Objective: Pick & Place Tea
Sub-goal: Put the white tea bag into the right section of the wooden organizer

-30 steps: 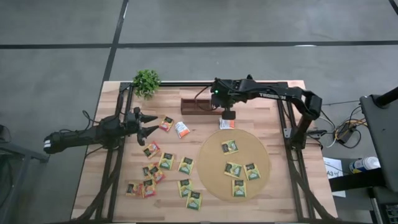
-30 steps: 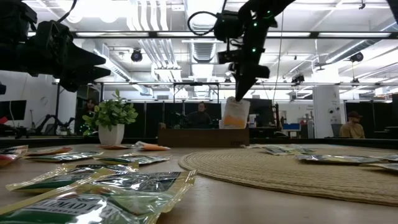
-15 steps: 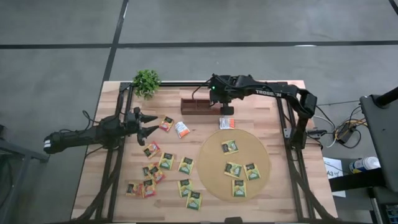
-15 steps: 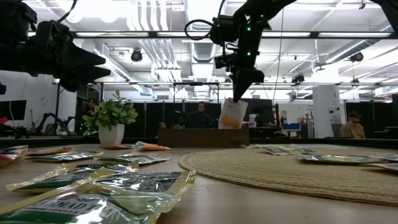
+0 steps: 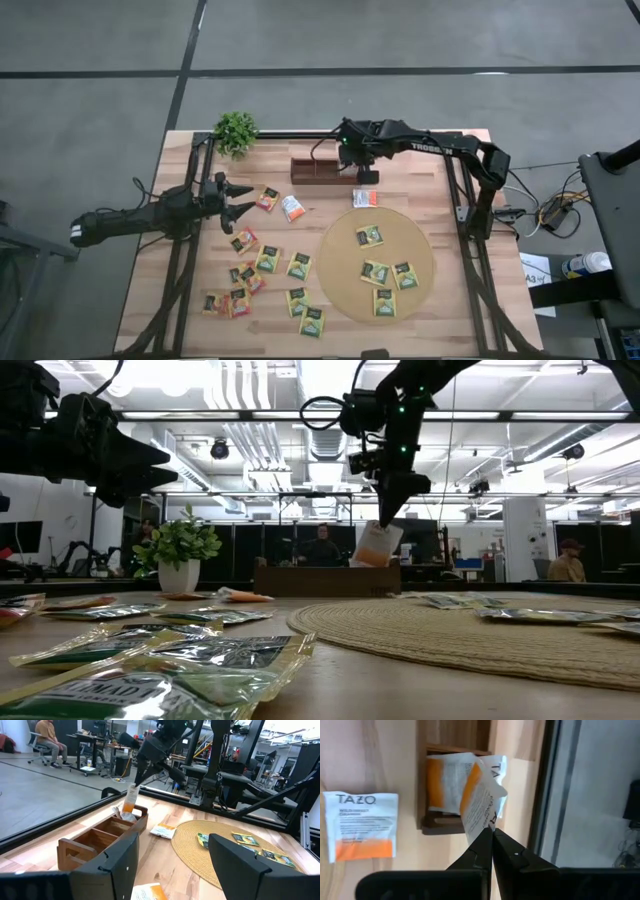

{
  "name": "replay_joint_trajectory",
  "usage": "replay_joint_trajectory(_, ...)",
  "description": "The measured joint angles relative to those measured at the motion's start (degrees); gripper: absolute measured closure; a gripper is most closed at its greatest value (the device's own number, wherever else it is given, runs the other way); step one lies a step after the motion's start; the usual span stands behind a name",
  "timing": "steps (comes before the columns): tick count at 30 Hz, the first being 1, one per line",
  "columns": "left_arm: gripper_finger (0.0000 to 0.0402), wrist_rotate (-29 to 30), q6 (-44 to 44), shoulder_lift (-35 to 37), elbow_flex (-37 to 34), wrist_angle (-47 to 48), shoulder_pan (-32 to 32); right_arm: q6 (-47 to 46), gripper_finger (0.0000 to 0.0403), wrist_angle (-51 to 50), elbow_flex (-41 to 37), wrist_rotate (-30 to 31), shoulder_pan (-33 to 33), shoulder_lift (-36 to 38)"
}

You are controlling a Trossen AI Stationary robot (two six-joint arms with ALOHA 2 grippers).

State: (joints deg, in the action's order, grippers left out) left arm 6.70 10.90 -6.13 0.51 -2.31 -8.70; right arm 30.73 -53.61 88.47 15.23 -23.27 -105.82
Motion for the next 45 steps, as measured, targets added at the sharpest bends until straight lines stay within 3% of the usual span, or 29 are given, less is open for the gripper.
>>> replay_joint_trajectory(25, 0.0168, 0.0, 0.0, 0.0, 0.0, 0.0, 0.0, 5.5, 0.0395, 3.4, -1.5, -4.4, 0.2, -1.2)
replay_joint_trajectory(31, 0.0168, 0.0, 0.0, 0.0, 0.0, 0.0, 0.0, 5.3, 0.0395, 4.1, -3.8, -3.8, 0.2, -1.2)
replay_joint_trajectory(37, 0.0168, 0.0, 0.0, 0.0, 0.0, 0.0, 0.0, 2.8, 0.0395, 4.1, -5.7, 2.7, -0.2, -1.3)
replay_joint_trajectory(45, 0.0168, 0.0, 0.0, 0.0, 0.0, 0.0, 0.0, 6.8, 0.0395, 4.8, -5.4, -0.4, -0.6, -1.3)
